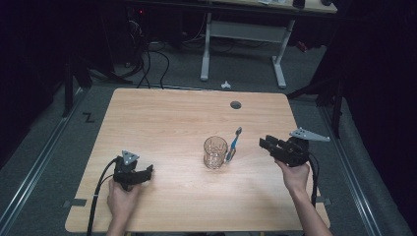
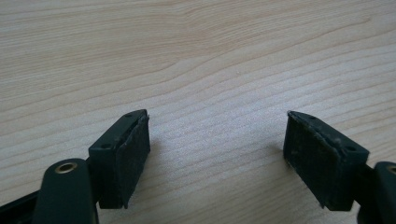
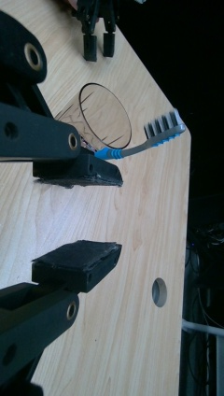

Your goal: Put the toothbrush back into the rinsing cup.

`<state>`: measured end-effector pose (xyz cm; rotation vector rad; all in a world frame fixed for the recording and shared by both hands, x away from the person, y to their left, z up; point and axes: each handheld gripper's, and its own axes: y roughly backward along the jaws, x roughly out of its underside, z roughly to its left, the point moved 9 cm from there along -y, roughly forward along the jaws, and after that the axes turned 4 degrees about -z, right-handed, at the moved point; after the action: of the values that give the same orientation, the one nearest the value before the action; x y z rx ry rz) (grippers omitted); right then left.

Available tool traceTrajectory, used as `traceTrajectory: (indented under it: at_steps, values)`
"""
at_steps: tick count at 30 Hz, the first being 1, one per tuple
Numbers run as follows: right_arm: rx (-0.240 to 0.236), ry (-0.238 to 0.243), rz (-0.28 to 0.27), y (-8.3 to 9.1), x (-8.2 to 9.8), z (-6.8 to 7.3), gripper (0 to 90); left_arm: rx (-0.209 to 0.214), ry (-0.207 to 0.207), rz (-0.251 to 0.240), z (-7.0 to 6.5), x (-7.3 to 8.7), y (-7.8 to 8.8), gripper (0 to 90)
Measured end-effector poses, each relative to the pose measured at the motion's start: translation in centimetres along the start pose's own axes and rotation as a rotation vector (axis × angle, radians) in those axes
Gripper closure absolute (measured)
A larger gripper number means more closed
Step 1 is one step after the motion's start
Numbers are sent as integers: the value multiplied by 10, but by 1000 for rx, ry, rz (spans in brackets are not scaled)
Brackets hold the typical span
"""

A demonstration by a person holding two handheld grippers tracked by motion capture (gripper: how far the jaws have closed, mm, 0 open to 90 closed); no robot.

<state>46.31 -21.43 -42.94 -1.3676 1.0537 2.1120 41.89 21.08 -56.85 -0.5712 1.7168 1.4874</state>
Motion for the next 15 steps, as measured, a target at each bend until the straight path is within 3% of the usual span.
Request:
traceTrajectory:
  at_steps: [15]
  values:
    - [25, -26, -5, 7, 9, -10, 611, 0, 0, 0, 0, 0, 0, 234]
